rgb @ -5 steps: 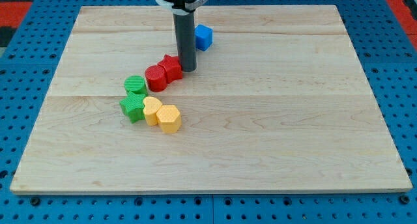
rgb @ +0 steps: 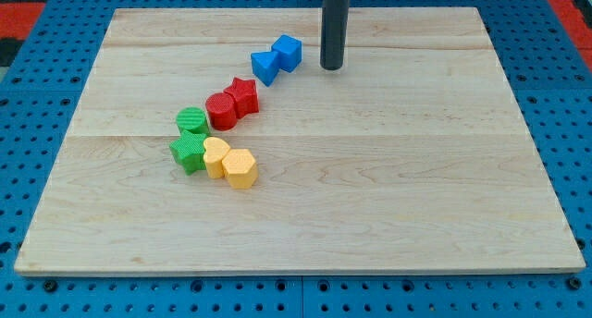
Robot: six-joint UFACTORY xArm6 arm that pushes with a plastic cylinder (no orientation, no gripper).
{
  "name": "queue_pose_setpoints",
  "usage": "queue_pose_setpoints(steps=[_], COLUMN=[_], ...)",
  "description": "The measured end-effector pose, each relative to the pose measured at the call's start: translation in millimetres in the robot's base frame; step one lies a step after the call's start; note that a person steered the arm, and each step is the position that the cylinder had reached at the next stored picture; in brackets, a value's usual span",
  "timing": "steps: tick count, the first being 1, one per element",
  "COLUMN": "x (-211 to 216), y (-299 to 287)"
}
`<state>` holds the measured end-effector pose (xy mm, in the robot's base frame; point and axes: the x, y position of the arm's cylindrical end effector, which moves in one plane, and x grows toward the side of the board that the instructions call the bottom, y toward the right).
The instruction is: Slide the blue cube along with blue triangle towards the top of the red star
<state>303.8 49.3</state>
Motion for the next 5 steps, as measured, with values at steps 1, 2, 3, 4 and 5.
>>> queue_pose_setpoints(steps=[1, 2, 3, 4, 5], x=[-27, -47, -52, -55, -55], y=[1, -1, -11, -25, -37])
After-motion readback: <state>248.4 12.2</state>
